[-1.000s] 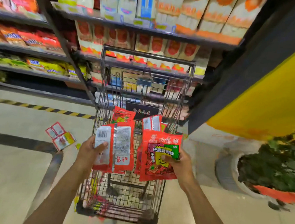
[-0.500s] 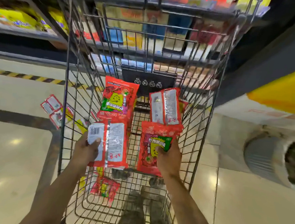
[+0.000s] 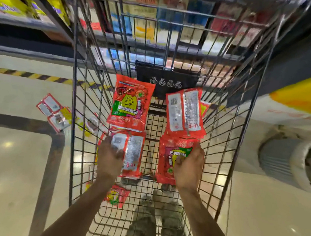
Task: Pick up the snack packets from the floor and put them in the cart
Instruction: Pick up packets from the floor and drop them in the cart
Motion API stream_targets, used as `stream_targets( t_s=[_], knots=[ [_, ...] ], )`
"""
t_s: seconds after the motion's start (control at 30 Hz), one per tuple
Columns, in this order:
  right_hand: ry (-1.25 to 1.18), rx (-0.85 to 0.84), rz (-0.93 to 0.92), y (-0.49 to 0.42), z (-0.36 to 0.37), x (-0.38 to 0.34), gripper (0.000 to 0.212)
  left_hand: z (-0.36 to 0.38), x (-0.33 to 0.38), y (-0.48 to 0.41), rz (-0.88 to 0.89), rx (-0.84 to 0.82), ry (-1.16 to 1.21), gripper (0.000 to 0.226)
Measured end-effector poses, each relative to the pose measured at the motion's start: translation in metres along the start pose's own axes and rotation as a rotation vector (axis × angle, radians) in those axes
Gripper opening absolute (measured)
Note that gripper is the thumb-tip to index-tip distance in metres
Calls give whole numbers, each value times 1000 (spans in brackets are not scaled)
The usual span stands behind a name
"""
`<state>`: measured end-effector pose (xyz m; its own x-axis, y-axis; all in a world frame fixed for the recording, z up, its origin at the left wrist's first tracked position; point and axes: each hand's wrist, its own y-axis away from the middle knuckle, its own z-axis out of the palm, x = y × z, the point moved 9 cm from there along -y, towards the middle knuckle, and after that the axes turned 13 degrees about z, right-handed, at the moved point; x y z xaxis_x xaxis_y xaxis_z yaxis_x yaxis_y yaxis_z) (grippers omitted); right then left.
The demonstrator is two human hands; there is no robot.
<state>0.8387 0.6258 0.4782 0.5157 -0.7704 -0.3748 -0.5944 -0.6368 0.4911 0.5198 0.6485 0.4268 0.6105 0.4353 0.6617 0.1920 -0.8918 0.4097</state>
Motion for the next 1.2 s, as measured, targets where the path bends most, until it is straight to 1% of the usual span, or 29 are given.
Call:
stream_targets(
  t_s=[0.07, 0.17, 0.23, 0.3, 0.37, 0.43, 0.5, 0.6, 0.73, 0.9, 1.03, 1.1, 1.2],
  knots=[
    [63, 0, -154, 14, -17, -27, 73, -19, 33, 14, 166, 3, -86, 64],
    [11, 36, -410, 43, -65, -84, 63, -63, 97, 38, 437, -18, -121, 60],
    [14, 92, -483, 64, -108, -123, 60, -104, 141, 54, 563, -21, -193, 65],
    [14, 172, -555, 92, -153, -163, 58, -153, 186, 71, 692, 30, -292, 66],
    [-14, 201, -589, 126, -196, -200, 60, -203, 231, 93, 799, 85, -362, 70],
    [22, 228, -608, 170, -236, -229, 66, -251, 267, 121, 839, 136, -470, 76],
    [56, 298, -682, 216, -272, -247, 70, -296, 294, 159, 851, 221, -577, 78],
    [90, 376, -811, 292, -318, -251, 76, -357, 314, 234, 866, 344, -704, 77],
    [198, 478, -887, 385, -354, -225, 84, -423, 303, 336, 797, 472, -819, 82],
    [283, 546, -950, 483, -371, -181, 89, -489, 263, 442, 725, 558, -914, 86],
    [331, 589, -966, 542, -366, -160, 91, -538, 216, 501, 680, 621, -952, 86],
    [376, 598, -966, 568, -356, -154, 93, -560, 189, 524, 675, 653, -936, 86],
    [379, 631, -973, 612, -339, -152, 94, -594, 145, 549, 660, 679, -923, 87]
  ],
)
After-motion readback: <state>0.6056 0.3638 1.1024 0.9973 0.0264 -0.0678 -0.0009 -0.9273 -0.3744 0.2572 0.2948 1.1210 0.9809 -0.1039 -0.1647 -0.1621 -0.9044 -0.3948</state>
